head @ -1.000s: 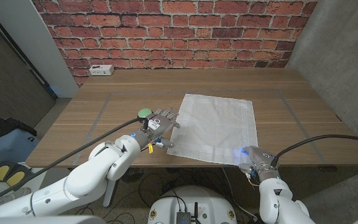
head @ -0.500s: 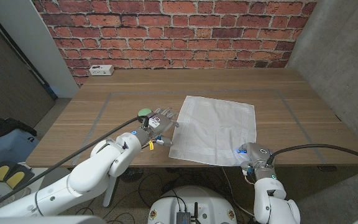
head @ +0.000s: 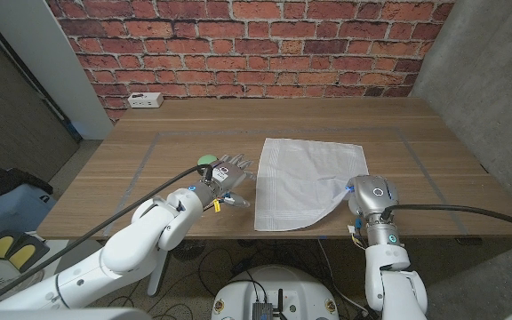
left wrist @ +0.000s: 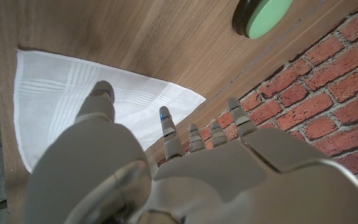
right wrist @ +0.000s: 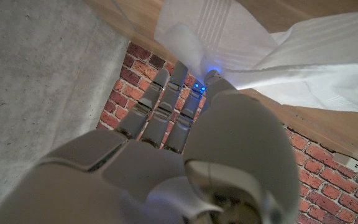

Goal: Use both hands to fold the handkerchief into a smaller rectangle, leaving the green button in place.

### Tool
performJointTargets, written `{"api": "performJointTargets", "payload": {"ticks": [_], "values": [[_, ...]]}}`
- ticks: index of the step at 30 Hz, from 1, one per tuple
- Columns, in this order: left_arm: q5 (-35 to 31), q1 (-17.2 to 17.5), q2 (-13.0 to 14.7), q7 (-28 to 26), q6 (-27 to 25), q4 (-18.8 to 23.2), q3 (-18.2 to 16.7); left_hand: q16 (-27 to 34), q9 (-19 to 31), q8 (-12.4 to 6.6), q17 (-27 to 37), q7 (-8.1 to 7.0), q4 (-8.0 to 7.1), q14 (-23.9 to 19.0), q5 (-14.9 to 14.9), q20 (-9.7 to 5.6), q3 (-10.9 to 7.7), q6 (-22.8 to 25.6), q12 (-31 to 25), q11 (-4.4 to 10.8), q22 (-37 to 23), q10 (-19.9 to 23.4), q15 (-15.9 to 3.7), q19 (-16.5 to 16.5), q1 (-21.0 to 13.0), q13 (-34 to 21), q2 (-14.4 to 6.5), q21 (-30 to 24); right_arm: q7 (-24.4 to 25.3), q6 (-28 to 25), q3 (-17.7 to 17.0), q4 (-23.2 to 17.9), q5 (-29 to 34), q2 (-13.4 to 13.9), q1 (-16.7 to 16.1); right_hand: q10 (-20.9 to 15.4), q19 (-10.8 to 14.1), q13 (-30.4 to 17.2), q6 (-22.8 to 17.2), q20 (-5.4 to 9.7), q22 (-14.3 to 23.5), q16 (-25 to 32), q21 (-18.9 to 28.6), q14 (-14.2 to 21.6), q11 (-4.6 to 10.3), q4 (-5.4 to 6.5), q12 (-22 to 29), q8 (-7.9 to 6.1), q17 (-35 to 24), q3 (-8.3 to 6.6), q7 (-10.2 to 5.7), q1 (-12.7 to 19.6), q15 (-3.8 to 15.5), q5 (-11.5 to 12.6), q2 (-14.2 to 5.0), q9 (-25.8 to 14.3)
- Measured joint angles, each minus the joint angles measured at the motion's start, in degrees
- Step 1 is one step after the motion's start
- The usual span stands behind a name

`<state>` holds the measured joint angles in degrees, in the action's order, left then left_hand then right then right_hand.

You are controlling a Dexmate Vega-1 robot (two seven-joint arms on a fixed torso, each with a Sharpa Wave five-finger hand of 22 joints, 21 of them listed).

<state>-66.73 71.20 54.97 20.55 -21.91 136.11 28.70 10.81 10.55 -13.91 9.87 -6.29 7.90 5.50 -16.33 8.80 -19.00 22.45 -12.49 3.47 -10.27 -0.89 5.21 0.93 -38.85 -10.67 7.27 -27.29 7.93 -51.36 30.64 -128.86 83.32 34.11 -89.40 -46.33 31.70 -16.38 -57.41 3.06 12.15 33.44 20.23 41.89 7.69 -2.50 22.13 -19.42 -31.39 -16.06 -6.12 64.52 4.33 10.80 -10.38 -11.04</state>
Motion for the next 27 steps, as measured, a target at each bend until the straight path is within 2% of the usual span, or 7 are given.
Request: {"api": "performJointTargets", "payload": {"ticks": [4,9,12,15,19,23,27], "values": [[0.01,0.06,-0.46,-0.07,0.12,-0.31,0.00,0.00,0.00,0.45,0.00,-0.55,-0.24,0.14,0.00,0.00,0.24,-0.69,0.21,-0.23,0.00,-0.23,0.14,0.00,0.00,0.00,0.00,0.00,3.09,1.29,-0.42,0.26,-0.36,-0.03,0.44,-0.68,0.00,0.00,-0.01,0.00,0.25,0.07,0.39,0.70,-0.13,0.01,0.00,0.00,-0.37,-0.01,0.01,0.01,0.07,0.00,-0.01,-0.04],[1.34,0.08,-0.75,-0.29,0.75,-0.54,-0.06,-0.22,0.00,1.83,0.10,-0.24,-0.72,0.76,0.00,0.47,0.96,-2.24,0.63,-0.87,0.00,-0.87,0.76,0.48,0.33,0.00,-0.28,0.96,5.12,2.18,-0.57,0.45,-1.10,0.15,0.95,-1.58,0.01,-0.27,-0.03,0.00,0.25,0.42,0.78,1.41,-0.45,0.01,0.34,0.01,-0.88,-0.01,0.00,0.01,0.17,0.00,-0.01,-0.04],[3.37,0.08,-0.75,-0.74,1.51,-0.54,-0.06,-0.22,-0.01,2.27,0.15,0.25,-0.82,0.95,0.00,1.03,1.62,-2.73,0.64,-1.13,0.01,-1.13,0.94,1.04,1.12,0.00,0.52,1.45,5.12,2.18,-0.58,0.52,-1.10,0.34,1.32,-1.79,0.01,-0.27,-0.37,0.00,0.25,0.72,0.79,2.04,-0.62,0.00,0.55,0.21,-1.11,-0.01,-0.29,0.01,0.36,0.00,-0.01,-0.04],[6.03,0.03,-0.91,-1.41,2.46,-1.02,-0.59,-0.22,-0.01,2.46,0.14,0.57,-0.94,1.26,0.00,1.03,2.06,-3.05,0.85,-1.33,0.01,-1.33,1.25,1.04,1.46,0.00,0.85,1.67,6.67,2.82,-0.51,0.61,-2.05,0.54,1.76,-3.13,0.01,-0.27,-0.67,0.00,0.25,1.30,1.14,2.72,-1.16,0.00,1.00,0.33,-1.65,-0.01,-0.22,0.01,0.44,0.00,0.00,-0.03],[9.31,-0.19,-0.93,-1.96,3.63,-1.41,-0.85,-0.22,-0.01,2.49,0.14,0.27,-1.10,1.28,0.00,1.25,2.53,-3.36,0.85,-1.33,0.01,-1.33,1.27,1.25,1.73,0.00,1.13,1.89,7.29,3.06,-0.29,0.77,-2.70,0.73,2.45,-4.37,0.37,-0.53,-0.87,-0.07,0.25,2.06,1.58,3.49,-2.39,-0.10,1.58,0.12,-2.44,0.09,-0.22,-0.22,0.82,0.00,0.23,-0.03],[12.42,-0.66,-0.82,-2.58,4.81,-1.83,-0.89,-0.22,-0.01,2.49,0.14,-0.85,-1.10,1.56,-0.02,1.34,2.69,-3.35,0.85,-1.12,0.01,-1.53,1.55,1.35,1.75,0.00,1.14,1.90,8.03,3.32,-0.06,0.92,-3.53,0.77,3.14,-5.55,0.88,-0.60,-0.87,-0.39,0.25,3.19,1.96,4.68,-3.16,-0.80,2.01,0.10,-3.36,0.23,-0.22,-0.22,1.19,0.00,0.23,-0.02],[13.76,-0.66,-0.82,-3.47,5.65,-1.83,-0.89,-0.22,-0.01,2.41,0.14,-2.62,-0.87,1.56,-0.24,1.35,2.92,-1.90,0.84,-1.12,0.01,-1.53,1.55,1.33,1.65,0.00,1.05,2.29,8.03,3.32,0.17,1.03,-3.53,0.78,3.88,-6.97,1.18,-0.80,-1.55,-0.70,0.25,4.17,2.23,5.61,-3.96,-1.37,2.28,0.10,-4.39,0.21,-0.12,-0.12,1.50,0.00,0.73,0.01]]}}
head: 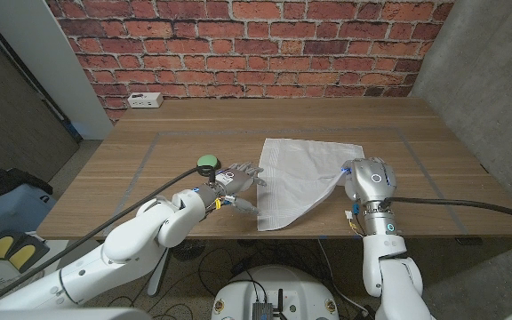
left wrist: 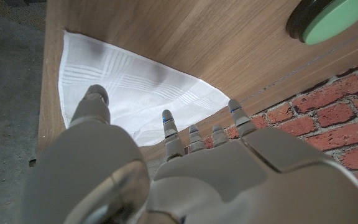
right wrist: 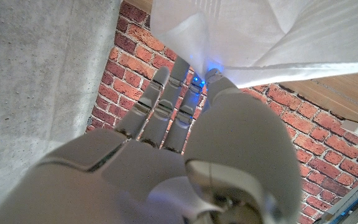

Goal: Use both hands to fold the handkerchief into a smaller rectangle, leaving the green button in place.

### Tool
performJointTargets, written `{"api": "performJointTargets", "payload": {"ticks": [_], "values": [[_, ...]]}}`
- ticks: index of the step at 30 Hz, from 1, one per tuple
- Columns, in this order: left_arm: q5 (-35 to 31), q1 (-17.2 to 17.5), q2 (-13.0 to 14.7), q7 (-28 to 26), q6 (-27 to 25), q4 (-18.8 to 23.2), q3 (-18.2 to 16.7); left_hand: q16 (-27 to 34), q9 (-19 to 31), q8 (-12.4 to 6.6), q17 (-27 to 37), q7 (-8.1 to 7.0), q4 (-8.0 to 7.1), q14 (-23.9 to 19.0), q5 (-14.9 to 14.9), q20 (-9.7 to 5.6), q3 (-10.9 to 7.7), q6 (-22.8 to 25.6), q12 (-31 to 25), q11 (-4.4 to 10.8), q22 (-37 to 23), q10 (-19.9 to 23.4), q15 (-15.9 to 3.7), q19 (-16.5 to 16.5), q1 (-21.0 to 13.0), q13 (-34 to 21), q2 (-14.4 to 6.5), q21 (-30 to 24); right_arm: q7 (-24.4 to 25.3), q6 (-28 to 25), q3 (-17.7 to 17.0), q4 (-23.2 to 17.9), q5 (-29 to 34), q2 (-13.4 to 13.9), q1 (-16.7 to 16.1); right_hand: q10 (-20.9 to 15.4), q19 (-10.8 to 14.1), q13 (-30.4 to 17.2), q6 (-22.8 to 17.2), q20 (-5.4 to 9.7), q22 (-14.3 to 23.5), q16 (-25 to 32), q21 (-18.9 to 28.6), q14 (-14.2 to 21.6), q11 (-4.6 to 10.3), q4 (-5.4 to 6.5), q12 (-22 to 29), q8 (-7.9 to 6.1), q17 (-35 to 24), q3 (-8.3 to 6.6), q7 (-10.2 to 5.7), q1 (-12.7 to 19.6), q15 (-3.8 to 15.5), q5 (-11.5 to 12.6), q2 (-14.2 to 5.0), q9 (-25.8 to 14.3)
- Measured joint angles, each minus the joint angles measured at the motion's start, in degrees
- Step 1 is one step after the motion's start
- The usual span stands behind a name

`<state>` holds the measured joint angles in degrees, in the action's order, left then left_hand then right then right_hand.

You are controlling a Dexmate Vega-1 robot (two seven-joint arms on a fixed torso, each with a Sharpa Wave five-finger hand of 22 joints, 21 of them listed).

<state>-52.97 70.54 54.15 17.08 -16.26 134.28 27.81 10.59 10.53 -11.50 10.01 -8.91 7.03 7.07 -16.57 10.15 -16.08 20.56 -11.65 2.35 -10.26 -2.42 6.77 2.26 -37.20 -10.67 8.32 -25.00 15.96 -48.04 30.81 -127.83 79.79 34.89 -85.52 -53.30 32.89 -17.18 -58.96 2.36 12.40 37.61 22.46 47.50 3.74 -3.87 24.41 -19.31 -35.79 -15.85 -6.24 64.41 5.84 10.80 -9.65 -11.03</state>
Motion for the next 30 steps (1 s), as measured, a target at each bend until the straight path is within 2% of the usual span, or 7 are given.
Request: {"api": "performJointTargets", "payload": {"ticks": [3,6,12,13,17,24,30], "values": [[0.67,-0.74,0.53,-1.13,0.68,-0.80,1.03,0.00,0.00,-0.77,0.00,-1.86,0.20,0.00,-0.42,0.39,0.17,1.94,0.00,0.00,0.00,0.00,0.00,-0.42,-1.25,0.00,-1.22,0.22,1.97,0.49,0.16,0.07,-2.25,-0.08,0.66,-0.96,0.25,0.00,-0.01,-0.25,0.00,0.84,0.43,0.68,-0.96,-0.45,0.44,0.00,-0.79,-0.03,0.01,0.14,0.06,0.00,0.15,-0.01],[0.96,-0.74,0.53,-2.79,1.49,-0.80,1.03,0.00,0.00,-1.04,0.00,-2.86,0.95,0.00,-0.89,0.15,-0.09,3.93,0.00,0.21,0.00,0.22,0.00,-1.05,-3.15,0.00,-1.28,0.44,1.97,0.49,0.34,0.12,-2.25,-0.37,1.45,-2.02,0.45,0.00,-1.12,-0.59,0.00,1.94,0.78,1.44,-2.03,-1.18,0.93,0.00,-1.87,-0.06,1.12,0.31,0.39,0.00,0.31,-0.01],[0.96,-0.57,1.18,-2.82,1.50,-1.63,2.22,0.00,0.00,-1.71,-0.16,-3.37,1.56,-0.70,-1.26,0.07,-0.04,6.47,0.00,0.93,0.00,0.93,0.05,-1.75,-5.54,0.00,-1.74,0.88,4.41,0.57,0.35,0.12,-5.39,-0.39,1.48,-3.56,0.68,-0.26,-1.65,-1.16,0.00,3.34,1.24,2.69,-3.12,-2.07,1.48,0.00,-3.27,-0.07,1.65,0.84,0.62,0.00,0.84,-0.04],[0.96,-0.52,1.22,-5.52,2.56,-1.73,2.36,0.00,0.00,-1.71,-0.16,-3.37,1.60,-0.74,-1.26,0.07,-0.01,6.47,0.00,0.93,0.00,0.94,0.09,-1.75,-5.53,0.00,-1.70,0.88,4.67,0.46,0.95,0.42,-5.65,-1.34,3.12,-3.85,0.68,-0.26,-1.65,-1.16,0.00,3.52,1.28,3.00,-3.22,-2.24,1.49,0.00,-3.40,-0.24,1.65,0.84,0.72,0.00,0.84,-0.06],[0.78,-0.44,1.31,-6.74,2.97,-2.08,2.63,0.00,0.00,-1.71,-0.15,-3.67,1.83,-0.74,-1.26,-0.23,-0.24,6.77,-0.23,1.13,0.01,1.14,0.09,-2.06,-6.19,0.00,-1.94,0.88,5.18,-0.11,1.56,0.73,-6.18,-2.10,4.26,-4.56,0.64,-0.53,-2.58,-1.19,0.20,4.39,1.50,3.74,-3.96,-2.85,1.90,0.02,-4.21,-0.31,2.58,1.15,0.88,0.01,1.15,-0.07],[2.10,-0.27,1.26,-9.65,4.38,-3.33,2.85,0.01,0.29,-1.70,-0.15,-1.62,1.30,-0.74,-1.26,-0.23,0.29,7.81,-0.23,0.87,0.00,1.57,0.09,-2.05,-6.49,0.00,-2.24,1.49,4.15,-2.35,3.73,1.85,-5.51,-4.14,7.90,-5.88,0.78,-0.80,-3.61,-1.68,0.27,5.65,1.94,4.52,-4.45,-3.56,2.38,0.06,-5.51,-0.54,2.97,1.36,1.24,-0.19,1.36,-0.05],[4.83,-0.05,1.16,-12.03,5.68,-4.11,2.79,0.01,0.30,-0.98,-0.10,0.47,0.25,-0.94,-1.26,0.09,1.34,7.36,-0.23,-2.19,-0.28,2.19,0.29,-1.72,-5.33,0.00,-2.45,1.94,2.46,-3.52,5.46,3.22,-4.22,-5.58,10.95,-6.55,0.78,-1.06,-3.62,-1.67,0.27,6.08,2.37,4.83,-4.50,-3.97,2.72,0.07,-6.16,-0.62,2.98,1.14,1.33,-0.21,1.58,-0.15]]}}
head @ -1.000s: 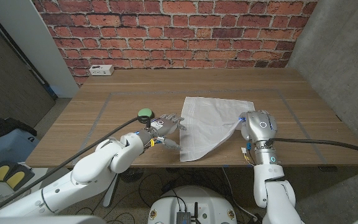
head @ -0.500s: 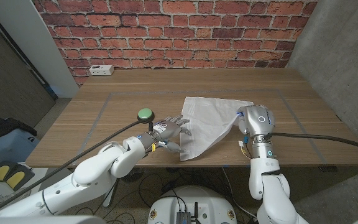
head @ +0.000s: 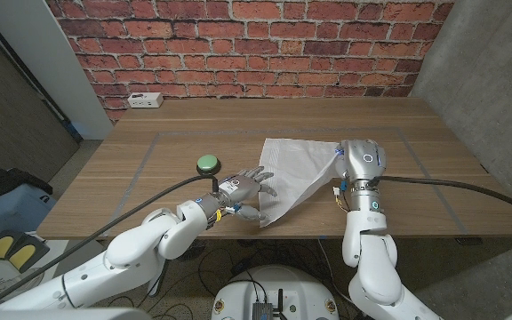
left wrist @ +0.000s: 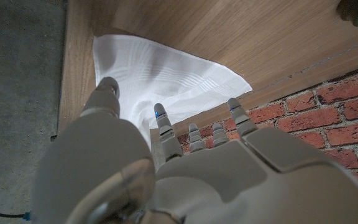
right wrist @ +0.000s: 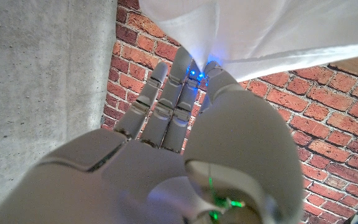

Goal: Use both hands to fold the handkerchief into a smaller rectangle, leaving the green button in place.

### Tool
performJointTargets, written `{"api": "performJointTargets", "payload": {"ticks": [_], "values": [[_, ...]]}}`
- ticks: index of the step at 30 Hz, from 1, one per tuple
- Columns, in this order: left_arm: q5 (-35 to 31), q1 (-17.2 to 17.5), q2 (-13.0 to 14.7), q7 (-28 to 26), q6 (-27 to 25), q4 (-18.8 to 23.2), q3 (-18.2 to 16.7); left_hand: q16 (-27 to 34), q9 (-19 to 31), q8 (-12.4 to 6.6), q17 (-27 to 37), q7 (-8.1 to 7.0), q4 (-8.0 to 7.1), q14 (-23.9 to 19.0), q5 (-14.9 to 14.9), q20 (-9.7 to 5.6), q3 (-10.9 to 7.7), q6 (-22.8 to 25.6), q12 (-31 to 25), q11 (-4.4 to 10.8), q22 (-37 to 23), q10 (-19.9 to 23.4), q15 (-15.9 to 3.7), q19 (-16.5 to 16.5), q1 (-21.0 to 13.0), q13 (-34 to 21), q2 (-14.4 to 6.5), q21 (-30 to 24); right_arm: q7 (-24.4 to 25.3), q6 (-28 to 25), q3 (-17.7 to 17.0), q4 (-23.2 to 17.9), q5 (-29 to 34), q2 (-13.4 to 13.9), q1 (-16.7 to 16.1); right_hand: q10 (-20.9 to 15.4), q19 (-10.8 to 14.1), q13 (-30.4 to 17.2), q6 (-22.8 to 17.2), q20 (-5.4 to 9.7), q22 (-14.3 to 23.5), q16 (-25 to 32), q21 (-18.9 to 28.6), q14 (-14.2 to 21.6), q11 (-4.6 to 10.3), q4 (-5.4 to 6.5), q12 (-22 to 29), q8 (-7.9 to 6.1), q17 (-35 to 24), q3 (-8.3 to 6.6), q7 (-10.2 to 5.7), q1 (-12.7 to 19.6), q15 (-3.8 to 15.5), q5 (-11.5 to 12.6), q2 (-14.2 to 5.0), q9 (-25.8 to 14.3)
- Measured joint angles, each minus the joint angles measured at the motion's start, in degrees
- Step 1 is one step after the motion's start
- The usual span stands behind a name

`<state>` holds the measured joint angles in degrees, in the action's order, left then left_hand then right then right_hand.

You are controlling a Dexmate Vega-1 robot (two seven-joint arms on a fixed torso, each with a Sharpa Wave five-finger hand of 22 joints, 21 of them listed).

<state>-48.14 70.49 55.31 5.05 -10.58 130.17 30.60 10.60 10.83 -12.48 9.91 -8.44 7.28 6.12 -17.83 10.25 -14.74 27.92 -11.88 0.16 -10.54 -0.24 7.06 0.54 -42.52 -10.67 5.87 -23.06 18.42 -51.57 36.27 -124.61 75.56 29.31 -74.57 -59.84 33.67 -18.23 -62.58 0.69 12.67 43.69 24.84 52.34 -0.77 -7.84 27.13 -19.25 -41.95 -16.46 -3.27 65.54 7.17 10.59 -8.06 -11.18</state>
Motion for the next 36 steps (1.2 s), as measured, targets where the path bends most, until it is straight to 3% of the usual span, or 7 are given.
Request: {"api": "performJointTargets", "payload": {"ticks": [6,11,16,23,29,32,36], "values": [[3.88,0.23,-0.19,-2.24,1.89,-1.75,-0.67,0.00,0.00,0.01,0.10,2.14,-0.89,-0.31,0.07,0.81,0.89,0.09,0.00,-0.70,-0.01,0.28,0.31,0.41,1.45,0.00,-0.37,0.80,-3.82,-1.93,1.45,1.19,2.60,-1.13,2.65,-0.06,0.00,-0.30,-0.38,0.00,0.28,0.41,0.45,0.28,-0.06,-0.23,0.00,0.06,-0.67,-0.23,-0.01,0.00,0.10,-0.22,0.00,-0.17],[5.75,0.25,-0.25,-3.61,2.95,-2.76,-0.74,0.00,0.00,0.80,0.10,2.73,-1.28,-0.29,0.38,1.12,1.28,-0.51,0.00,-1.11,0.00,0.49,0.94,0.51,1.95,0.00,-0.47,0.93,-5.77,-2.63,2.28,1.93,3.88,-1.82,4.22,-0.06,0.00,-0.49,-0.39,0.01,0.27,0.44,0.45,0.28,-0.05,-0.40,0.00,0.45,-1.02,-0.40,-0.01,-0.23,0.10,-0.22,0.23,-0.38],[4.87,0.15,-0.26,-4.69,2.99,-3.04,-0.04,0.00,0.25,1.06,0.10,2.11,-1.16,-0.40,0.38,1.45,1.35,-1.14,0.00,-0.78,0.00,0.16,1.66,0.18,1.92,0.00,-0.51,1.33,-7.00,-2.88,2.68,2.24,4.80,-2.26,5.13,-0.05,0.00,-0.53,-0.39,0.01,0.27,0.44,0.88,0.28,-0.05,-0.63,0.00,0.49,-1.48,-0.63,-0.01,-0.23,0.09,-0.22,0.23,-0.51],[-0.01,0.11,-0.54,-6.70,1.94,-3.27,1.61,0.23,0.25,-0.46,-0.05,-0.98,1.59,-2.93,0.00,0.28,-0.14,3.00,-0.22,1.60,0.00,2.55,1.02,-3.89,-5.02,0.00,-2.02,1.33,-6.83,-2.86,2.79,2.31,4.90,-2.74,5.68,-0.24,0.00,-0.81,-1.00,0.01,0.27,0.89,1.33,0.28,0.14,-0.87,0.21,1.06,-2.23,-0.87,0.61,-0.23,0.09,-0.22,0.23,-0.70],[-4.01,0.24,-1.18,-8.38,1.05,-3.87,3.16,0.23,0.24,-2.18,-0.05,-2.47,2.43,-4.93,0.07,-0.26,-1.55,8.47,-0.66,3.43,0.00,5.03,-0.22,-6.41,-10.41,0.00,-3.99,1.33,-5.40,-2.34,2.72,2.17,3.93,-2.91,5.85,-0.24,0.00,-1.02,-1.21,0.01,0.54,1.24,1.37,0.28,0.15,-1.03,0.21,1.13,-2.78,-1.03,0.42,-0.53,0.09,-0.21,0.53,-0.87],[-5.21,0.32,-1.42,-9.07,0.79,-4.10,3.52,0.23,0.24,-3.44,-0.05,-2.14,2.49,-6.07,1.12,-0.51,-2.24,13.07,-0.66,4.09,0.00,6.61,-0.74,-7.11,-13.01,0.00,-5.38,1.33,-4.86,-2.17,2.68,1.96,3.59,-2.92,5.86,-0.24,0.00,-1.07,-1.21,0.01,0.53,1.23,1.73,0.28,0.15,-1.10,0.21,1.16,-3.04,-1.10,0.42,-0.53,0.08,-0.21,0.53,-0.99],[-6.58,0.38,-1.70,-9.83,0.39,-4.40,3.86,0.23,0.24,-5.48,-0.32,0.98,2.05,-7.48,3.25,-0.74,-3.18,21.42,-1.11,4.48,0.00,9.72,-1.58,-8.32,-15.83,0.27,-7.38,1.41,-4.40,-2.05,2.59,1.54,3.38,-2.89,5.84,-0.24,0.00,-1.06,-1.22,0.01,0.53,1.45,1.73,0.38,0.15,-1.10,0.21,1.17,-3.32,-1.10,0.43,-0.53,-0.01,-0.21,0.53,-1.00]]}}
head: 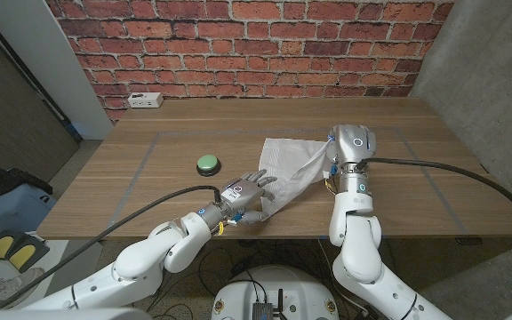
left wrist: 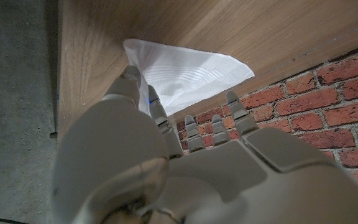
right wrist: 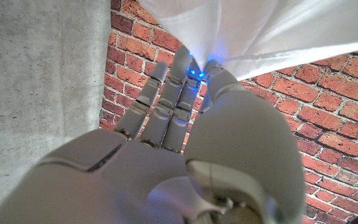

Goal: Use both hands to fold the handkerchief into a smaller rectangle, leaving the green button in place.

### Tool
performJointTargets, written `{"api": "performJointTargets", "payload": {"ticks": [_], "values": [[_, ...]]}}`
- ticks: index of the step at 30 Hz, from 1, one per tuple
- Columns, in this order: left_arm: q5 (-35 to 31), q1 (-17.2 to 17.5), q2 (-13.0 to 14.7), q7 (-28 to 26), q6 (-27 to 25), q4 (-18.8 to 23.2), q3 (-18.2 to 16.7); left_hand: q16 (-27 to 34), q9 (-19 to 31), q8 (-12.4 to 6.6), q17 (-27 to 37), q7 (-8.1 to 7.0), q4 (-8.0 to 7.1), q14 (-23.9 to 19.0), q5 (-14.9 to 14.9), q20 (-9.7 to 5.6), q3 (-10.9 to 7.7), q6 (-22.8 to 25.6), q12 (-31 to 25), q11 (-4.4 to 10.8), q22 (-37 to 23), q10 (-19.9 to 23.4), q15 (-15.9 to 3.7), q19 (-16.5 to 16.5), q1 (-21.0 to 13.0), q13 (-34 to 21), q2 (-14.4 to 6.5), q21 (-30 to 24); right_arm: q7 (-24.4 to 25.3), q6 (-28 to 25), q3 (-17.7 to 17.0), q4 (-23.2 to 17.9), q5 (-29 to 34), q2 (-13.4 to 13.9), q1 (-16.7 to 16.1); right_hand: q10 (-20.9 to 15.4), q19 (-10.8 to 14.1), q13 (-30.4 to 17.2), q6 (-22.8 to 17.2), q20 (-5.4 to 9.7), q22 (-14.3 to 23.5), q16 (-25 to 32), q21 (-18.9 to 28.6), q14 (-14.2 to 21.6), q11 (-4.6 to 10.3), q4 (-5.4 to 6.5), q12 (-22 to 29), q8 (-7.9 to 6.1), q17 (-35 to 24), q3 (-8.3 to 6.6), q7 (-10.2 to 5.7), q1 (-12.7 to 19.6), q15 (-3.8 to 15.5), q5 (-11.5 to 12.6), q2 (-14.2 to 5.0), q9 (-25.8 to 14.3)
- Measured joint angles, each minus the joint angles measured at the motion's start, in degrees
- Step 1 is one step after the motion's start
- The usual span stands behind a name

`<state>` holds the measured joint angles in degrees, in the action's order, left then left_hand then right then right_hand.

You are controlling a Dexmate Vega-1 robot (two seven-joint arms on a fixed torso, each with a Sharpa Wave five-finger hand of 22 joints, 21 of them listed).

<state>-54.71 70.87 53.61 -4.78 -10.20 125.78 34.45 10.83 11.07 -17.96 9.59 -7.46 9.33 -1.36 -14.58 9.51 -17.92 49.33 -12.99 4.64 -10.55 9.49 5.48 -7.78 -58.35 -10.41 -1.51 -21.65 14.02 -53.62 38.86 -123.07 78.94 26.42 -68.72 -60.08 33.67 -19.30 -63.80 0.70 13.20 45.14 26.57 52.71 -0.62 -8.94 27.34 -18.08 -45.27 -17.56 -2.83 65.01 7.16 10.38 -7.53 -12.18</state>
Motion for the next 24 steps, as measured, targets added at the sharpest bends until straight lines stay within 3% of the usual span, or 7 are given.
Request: {"api": "performJointTargets", "payload": {"ticks": [5,8,11,15,20,24], "values": [[-0.80,0.17,-0.88,-1.01,-0.69,-0.82,0.57,0.00,-0.06,-1.96,0.00,3.11,-0.06,-2.29,2.97,-0.14,-0.59,10.23,-0.44,0.63,0.00,5.07,-1.81,-1.37,-2.70,0.03,-2.69,0.48,0.99,0.10,-0.26,-0.52,-0.50,0.15,-0.32,-0.20,0.00,-0.16,-0.06,0.00,0.00,0.16,0.45,0.00,0.20,-0.24,0.00,0.17,-0.48,-0.24,0.07,0.00,0.00,0.00,0.00,-0.33],[-1.02,0.28,-1.16,-1.85,-0.81,-1.12,0.67,0.00,-0.14,-2.22,0.00,4.09,-0.17,-3.09,3.60,-0.82,-0.79,12.41,-0.44,0.89,0.00,6.66,-2.61,-2.06,-3.30,0.03,-3.28,0.48,1.57,0.15,-0.39,-0.80,-0.86,0.30,-0.53,-0.20,0.00,-0.26,-0.07,0.00,-0.01,0.44,0.45,0.00,0.21,-0.24,0.00,0.21,-0.87,-0.24,0.07,0.00,0.00,0.00,0.00,-0.33],[-1.08,0.34,-1.27,-2.45,-1.14,-1.21,0.69,0.00,0.53,-2.74,0.01,4.84,-0.10,-3.37,3.82,-1.12,-1.21,11.67,-0.27,0.93,-0.27,6.69,-2.52,-2.35,-4.30,0.02,-4.31,0.48,1.75,0.16,-0.52,-1.01,-0.97,0.45,-0.80,-0.20,0.00,-0.26,-0.07,0.00,-0.01,0.44,0.76,0.00,0.21,-0.24,-0.01,0.22,-1.17,-0.24,0.07,0.00,0.00,0.00,0.00,-0.33],[-0.94,0.46,-1.44,-2.62,-1.75,-1.26,0.69,-0.68,3.18,-3.43,0.04,6.69,-0.77,-2.07,4.14,-1.53,-2.04,9.81,1.29,-1.13,-0.41,4.20,-2.46,-2.69,-4.84,-0.12,-6.25,0.48,2.12,0.16,-0.82,-1.30,-1.21,0.61,-1.29,-0.20,0.00,-0.26,-0.07,0.00,-0.01,0.65,0.93,0.00,0.21,-0.38,-0.01,0.23,-1.59,-0.58,0.07,-0.16,0.00,0.00,0.16,-0.46],[-1.08,0.91,-1.57,-2.32,-3.11,-0.20,0.26,-0.68,6.78,-4.44,0.69,9.02,-1.86,-1.10,3.80,-3.12,-3.29,7.49,1.79,-3.35,-0.80,1.95,-2.71,-2.47,-3.88,-0.53,-7.87,0.48,3.32,-0.17,-1.33,-1.53,-2.27,0.66,-2.15,-0.20,0.00,-0.53,-0.07,0.00,0.27,0.65,1.08,0.00,0.20,-0.27,-0.01,0.28,-1.87,-0.69,0.07,-0.24,0.00,0.00,0.24,-0.49],[-2.29,1.25,-1.70,-2.22,-4.47,0.63,0.08,-0.34,9.21,-5.56,0.96,9.18,-2.62,-1.10,3.28,-4.32,-4.05,5.75,1.79,-3.62,-1.08,1.69,-2.71,-3.05,-3.23,-0.68,-8.60,0.20,4.54,-0.60,-1.90,-1.72,-3.39,0.67,-3.05,-0.20,0.00,-0.53,-0.07,0.00,0.26,0.65,1.25,0.00,0.21,-0.48,-0.01,0.40,-2.12,-0.94,0.07,-0.24,-0.01,0.00,0.24,-0.75]]}}
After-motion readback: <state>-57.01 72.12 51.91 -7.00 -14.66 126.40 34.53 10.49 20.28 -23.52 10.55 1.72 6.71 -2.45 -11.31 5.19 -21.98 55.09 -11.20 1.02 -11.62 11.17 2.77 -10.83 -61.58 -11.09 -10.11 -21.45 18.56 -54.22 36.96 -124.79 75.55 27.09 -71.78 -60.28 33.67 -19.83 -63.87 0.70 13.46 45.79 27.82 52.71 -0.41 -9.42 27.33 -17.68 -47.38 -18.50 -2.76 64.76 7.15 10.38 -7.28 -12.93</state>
